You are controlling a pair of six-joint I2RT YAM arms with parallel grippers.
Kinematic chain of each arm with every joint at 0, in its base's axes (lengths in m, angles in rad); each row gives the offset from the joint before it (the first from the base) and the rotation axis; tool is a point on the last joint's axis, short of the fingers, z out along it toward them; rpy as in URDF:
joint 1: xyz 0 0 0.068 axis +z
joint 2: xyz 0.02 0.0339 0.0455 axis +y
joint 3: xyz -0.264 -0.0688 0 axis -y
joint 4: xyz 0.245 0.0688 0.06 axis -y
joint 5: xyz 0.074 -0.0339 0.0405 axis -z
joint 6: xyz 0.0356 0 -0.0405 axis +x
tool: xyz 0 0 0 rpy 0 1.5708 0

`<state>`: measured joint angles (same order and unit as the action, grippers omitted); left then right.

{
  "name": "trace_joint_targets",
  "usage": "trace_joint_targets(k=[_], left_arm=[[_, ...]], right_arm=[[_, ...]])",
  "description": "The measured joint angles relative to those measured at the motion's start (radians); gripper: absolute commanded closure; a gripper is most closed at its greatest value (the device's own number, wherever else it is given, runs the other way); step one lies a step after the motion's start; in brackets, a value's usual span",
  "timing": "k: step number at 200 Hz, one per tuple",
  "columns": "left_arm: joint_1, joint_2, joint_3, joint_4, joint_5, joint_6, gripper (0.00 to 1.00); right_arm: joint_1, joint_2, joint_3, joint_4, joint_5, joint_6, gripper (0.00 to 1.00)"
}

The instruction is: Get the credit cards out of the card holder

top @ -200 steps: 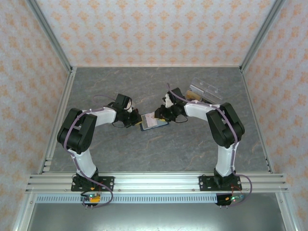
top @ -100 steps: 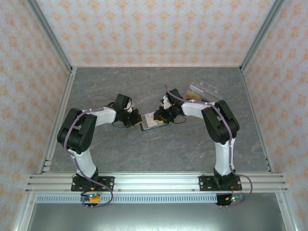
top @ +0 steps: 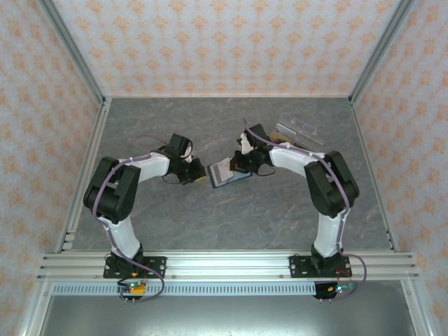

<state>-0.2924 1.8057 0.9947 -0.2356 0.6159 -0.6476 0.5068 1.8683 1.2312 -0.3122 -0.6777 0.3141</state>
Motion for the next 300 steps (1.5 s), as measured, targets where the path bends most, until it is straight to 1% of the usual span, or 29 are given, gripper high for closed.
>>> trace_joint_targets(k=[11, 34, 42, 56, 96, 117, 136, 159, 180, 196, 217, 234, 262, 300], left_arm=[[0.0, -0.007, 0.008, -0.021, -0.018, 0.01, 0.74], [0.0, -0.045, 0.026, -0.074, -0.064, 0.024, 0.57], [0.0, -0.064, 0.035, -0.089, -0.084, 0.021, 0.53], [0.0, -0.099, 0.049, -0.106, -0.111, 0.023, 0.52], [-0.002, -0.161, 0.062, -0.111, -0.15, 0.017, 0.45], [-0.007, -0.167, 0.062, -0.114, -0.176, 0.013, 0.37], [-0.009, -0.173, 0.062, -0.122, -0.224, 0.008, 0.27], [-0.007, -0.193, 0.062, -0.154, -0.294, 0.015, 0.15], [-0.001, -0.225, 0.063, -0.187, -0.349, 0.023, 0.06], [0.007, -0.25, 0.065, -0.21, -0.389, 0.033, 0.01], [0.024, -0.276, 0.073, -0.235, -0.426, 0.055, 0.0], [0.035, -0.289, 0.081, -0.251, -0.446, 0.071, 0.0], [0.047, -0.29, 0.093, -0.262, -0.453, 0.081, 0.0], [0.051, -0.289, 0.093, -0.274, -0.452, 0.083, 0.0]], right_arm=[[-0.003, -0.043, 0.0, -0.023, 0.028, -0.027, 1.0], [-0.004, -0.127, 0.002, -0.066, 0.079, -0.083, 1.0], [-0.004, -0.145, 0.005, -0.078, 0.09, -0.096, 1.0], [-0.004, -0.16, 0.025, -0.098, 0.111, -0.11, 1.0], [-0.005, -0.148, 0.044, -0.108, 0.103, -0.105, 1.0], [-0.005, -0.145, 0.045, -0.13, 0.117, -0.114, 1.0], [-0.012, -0.145, 0.081, -0.171, 0.158, -0.155, 1.0], [-0.065, -0.145, 0.144, -0.181, 0.194, -0.226, 1.0], [-0.167, -0.145, 0.186, -0.182, 0.211, -0.316, 1.0], [-0.238, -0.145, 0.209, -0.197, 0.23, -0.407, 1.0], [-0.305, -0.13, 0.272, -0.254, 0.253, -0.541, 1.0], [-0.334, -0.106, 0.325, -0.279, 0.259, -0.664, 1.0], [-0.354, -0.045, 0.404, -0.346, 0.267, -0.835, 1.0], [-0.36, 0.076, 0.529, -0.458, 0.303, -1.014, 1.0]])
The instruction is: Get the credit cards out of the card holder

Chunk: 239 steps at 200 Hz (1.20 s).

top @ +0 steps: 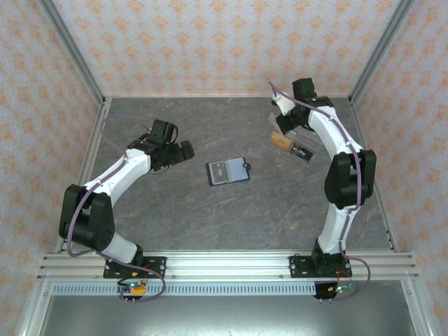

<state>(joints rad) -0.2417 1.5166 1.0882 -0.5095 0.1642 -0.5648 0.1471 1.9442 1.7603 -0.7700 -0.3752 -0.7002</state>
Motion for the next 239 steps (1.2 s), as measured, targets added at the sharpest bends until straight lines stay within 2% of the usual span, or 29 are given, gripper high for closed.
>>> trace_joint_targets(k=[32, 86, 221, 239], left_arm=[[0.0, 0.019, 0.0, 0.0, 0.0, 0.007, 0.0], [0.0, 0.074, 0.009, -0.001, 0.012, 0.007, 0.0], [0.0, 0.098, 0.036, -0.004, 0.041, 0.014, 0.0], [0.0, 0.103, 0.036, -0.004, 0.042, 0.014, 0.0]], right_arm=[[-0.013, 0.07, 0.074, -0.074, 0.034, -0.11, 1.0], [-0.039, 0.096, 0.121, -0.121, 0.063, -0.207, 1.0], [-0.046, 0.146, 0.14, -0.144, 0.091, -0.293, 1.0], [-0.046, 0.152, 0.14, -0.135, 0.091, -0.293, 0.96]])
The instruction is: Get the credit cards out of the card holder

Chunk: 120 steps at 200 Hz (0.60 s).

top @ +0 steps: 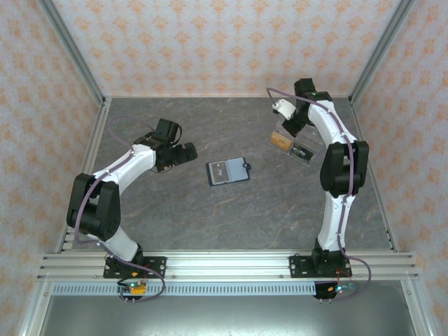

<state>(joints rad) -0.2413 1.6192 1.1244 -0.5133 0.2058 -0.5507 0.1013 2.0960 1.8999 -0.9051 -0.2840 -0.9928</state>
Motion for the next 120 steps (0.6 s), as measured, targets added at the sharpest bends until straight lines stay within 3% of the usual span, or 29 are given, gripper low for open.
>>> trace_joint_targets(k=[36, 85, 120], left_arm=[[0.0, 0.013, 0.001, 0.0, 0.004, 0.0, 0.0], [0.0, 0.016, 0.001, 0.0, 0.018, 0.0, 0.0], [0.0, 0.019, 0.0, 0.001, 0.026, 0.0, 0.0]], right_arm=[[0.0, 0.029, 0.0, 0.013, 0.0, -0.004, 0.91], [0.0, 0.04, 0.0, 0.024, 0.008, 0.004, 0.78], [0.0, 0.03, 0.0, 0.03, 0.008, 0.032, 0.75]])
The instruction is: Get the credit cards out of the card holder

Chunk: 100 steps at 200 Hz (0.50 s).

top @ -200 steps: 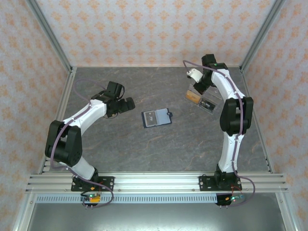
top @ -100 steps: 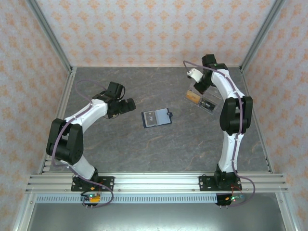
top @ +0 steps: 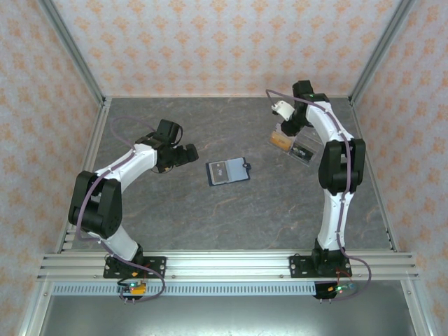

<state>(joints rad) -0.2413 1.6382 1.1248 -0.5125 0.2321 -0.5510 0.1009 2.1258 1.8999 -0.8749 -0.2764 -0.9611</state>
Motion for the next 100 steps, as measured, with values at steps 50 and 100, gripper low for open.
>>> trace_joint_targets(k=[50, 100], left_arm=[[0.0, -0.001, -0.006, 0.003, 0.003, -0.004, 0.0], [0.0, -0.024, -0.053, 0.01, 0.003, -0.035, 0.0]], right_arm=[[0.003, -0.145, -0.084, 0.055, -0.027, 0.19, 0.63], [0.09, -0.378, -0.295, 0.245, -0.034, 0.616, 0.56]])
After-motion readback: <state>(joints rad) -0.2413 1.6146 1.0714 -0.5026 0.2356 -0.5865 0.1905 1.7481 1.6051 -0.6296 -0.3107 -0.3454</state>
